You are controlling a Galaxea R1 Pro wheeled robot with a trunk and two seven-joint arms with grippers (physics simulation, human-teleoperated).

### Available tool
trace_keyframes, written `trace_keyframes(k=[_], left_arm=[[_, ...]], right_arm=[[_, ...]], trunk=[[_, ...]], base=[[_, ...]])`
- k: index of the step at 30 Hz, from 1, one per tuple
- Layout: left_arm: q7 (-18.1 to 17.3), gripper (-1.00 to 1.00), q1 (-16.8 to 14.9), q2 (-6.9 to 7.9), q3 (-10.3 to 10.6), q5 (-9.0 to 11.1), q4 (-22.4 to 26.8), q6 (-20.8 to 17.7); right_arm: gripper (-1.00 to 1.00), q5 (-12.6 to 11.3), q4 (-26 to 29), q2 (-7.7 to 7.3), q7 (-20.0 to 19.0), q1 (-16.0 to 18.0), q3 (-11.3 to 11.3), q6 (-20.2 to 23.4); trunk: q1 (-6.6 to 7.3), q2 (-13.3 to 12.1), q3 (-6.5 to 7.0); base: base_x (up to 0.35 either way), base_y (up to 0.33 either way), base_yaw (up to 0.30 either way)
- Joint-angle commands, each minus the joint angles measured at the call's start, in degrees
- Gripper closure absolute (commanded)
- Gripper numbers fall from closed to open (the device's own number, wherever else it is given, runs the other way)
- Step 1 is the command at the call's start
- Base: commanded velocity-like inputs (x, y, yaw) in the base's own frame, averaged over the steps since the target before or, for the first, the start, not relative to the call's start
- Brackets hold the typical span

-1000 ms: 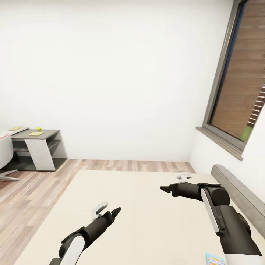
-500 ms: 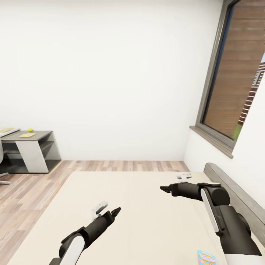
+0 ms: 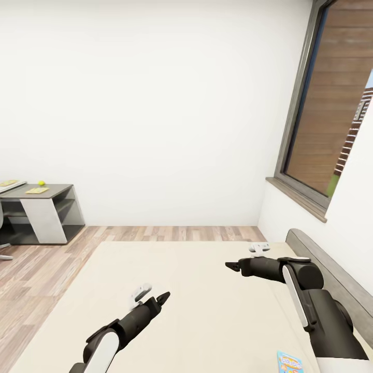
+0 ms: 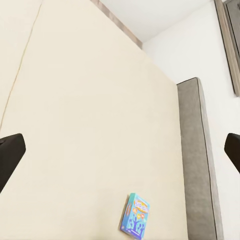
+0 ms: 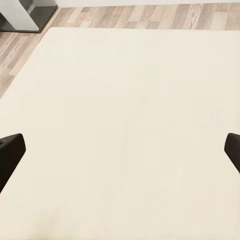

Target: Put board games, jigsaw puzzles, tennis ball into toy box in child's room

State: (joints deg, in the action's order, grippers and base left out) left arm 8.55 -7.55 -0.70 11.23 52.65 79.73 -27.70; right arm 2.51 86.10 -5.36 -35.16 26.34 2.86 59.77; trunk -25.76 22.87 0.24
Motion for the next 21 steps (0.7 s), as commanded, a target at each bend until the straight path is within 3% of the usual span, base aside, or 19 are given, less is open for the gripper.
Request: trace_keyframes(k=[1,21], left_arm=[[0.5,-1.0,0.0,0.0,0.0,0.6,0.1,-0.2],[0.6,-1.0,0.0,-0.02,0.0,0.6,0.0,-0.1]], right_arm=[[-1.0,0.3,0.0,0.0,-0.4,0.0,0.0,0.2],[-1.0,0.2,0.0,-0.13,-0.4,0.0,0.1,0.2]], trunk=[[-0.02,0.0,-0.03],[-0.02,0.0,-0.03]], base=[[0.0,-0.003,-0.003],[0.0,-0.001,-0.001]])
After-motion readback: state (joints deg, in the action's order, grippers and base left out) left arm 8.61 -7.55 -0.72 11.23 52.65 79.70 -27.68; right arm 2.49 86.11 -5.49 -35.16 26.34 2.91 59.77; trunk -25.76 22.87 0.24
